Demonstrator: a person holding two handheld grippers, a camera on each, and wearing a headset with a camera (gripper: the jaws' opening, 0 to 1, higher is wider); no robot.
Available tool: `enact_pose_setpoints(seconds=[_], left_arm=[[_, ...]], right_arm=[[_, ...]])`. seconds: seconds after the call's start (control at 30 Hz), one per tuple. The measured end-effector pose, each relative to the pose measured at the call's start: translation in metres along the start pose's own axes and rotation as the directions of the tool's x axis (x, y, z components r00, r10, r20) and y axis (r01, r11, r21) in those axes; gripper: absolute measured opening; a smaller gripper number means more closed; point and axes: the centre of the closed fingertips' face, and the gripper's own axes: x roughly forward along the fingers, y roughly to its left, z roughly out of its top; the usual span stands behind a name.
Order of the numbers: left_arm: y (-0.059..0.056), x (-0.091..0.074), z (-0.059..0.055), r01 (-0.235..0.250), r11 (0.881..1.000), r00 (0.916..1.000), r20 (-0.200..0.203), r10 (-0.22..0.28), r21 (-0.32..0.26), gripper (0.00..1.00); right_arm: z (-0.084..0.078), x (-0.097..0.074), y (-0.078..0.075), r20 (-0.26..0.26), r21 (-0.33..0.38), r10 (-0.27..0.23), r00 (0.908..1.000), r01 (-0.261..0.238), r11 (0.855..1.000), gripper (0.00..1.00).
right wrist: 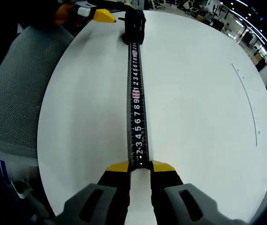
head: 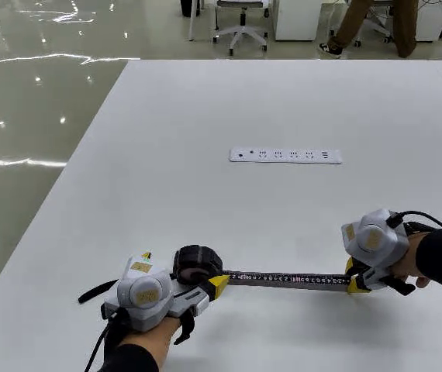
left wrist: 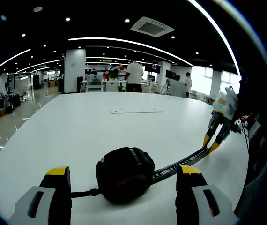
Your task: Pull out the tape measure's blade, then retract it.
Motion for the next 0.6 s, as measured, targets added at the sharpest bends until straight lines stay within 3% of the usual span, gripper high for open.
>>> enact_pose_setpoints(seconds=[0.13, 0.17, 0.3, 0.37, 0.4, 0.47, 0.5, 0.6], left_arm=[[0.001, 0.01, -0.008, -0.046, 0.998, 0.9983, -0.037, 0.045, -0.052, 0.82], [0.001, 0.012, -0.006, -0.05, 0.997, 0.9984, -0.031, 0.048, -0.059, 0.8], [-0.002, 0.025, -0.005, -0.062, 0.994, 0.9968, -0.057, 0.057, -0.092, 0.73], [-0.005, 0.029, -0.005, -0.064, 0.994, 0.996, -0.068, 0.057, -0.092, 0.69], [-0.006, 0.031, -0.009, -0.076, 0.993, 0.9928, -0.099, 0.067, -0.088, 0.69], [0.002, 0.031, -0.011, -0.128, 0.989, 0.9856, -0.12, 0.119, -0.073, 0.63], [-0.002, 0.032, -0.008, -0.101, 0.991, 0.99, -0.107, 0.092, -0.09, 0.63], [0.0, 0.03, -0.01, -0.11, 0.991, 0.9882, -0.115, 0.101, -0.076, 0.62]], right_arm=[[0.0, 0.0, 0.0, -0.025, 0.074, -0.009, 0.9997, 0.011, 0.997, 0.11], [0.0, 0.0, -0.002, -0.024, 0.087, -0.008, 0.9997, 0.01, 0.996, 0.11], [0.0, 0.0, -0.002, -0.016, 0.085, -0.005, 0.9999, 0.006, 0.996, 0.11], [0.0, 0.0, -0.002, -0.013, 0.088, -0.004, 0.9999, 0.005, 0.996, 0.11], [0.0, 0.0, -0.002, -0.012, 0.091, -0.005, 0.9999, 0.006, 0.996, 0.11], [0.0, 0.0, -0.002, -0.01, 0.098, -0.005, 0.9999, 0.006, 0.995, 0.11], [0.0, 0.0, -0.002, -0.011, 0.099, -0.005, 0.9999, 0.006, 0.995, 0.11], [0.0, 0.0, -0.002, -0.016, 0.1, -0.002, 0.9999, 0.004, 0.995, 0.11]])
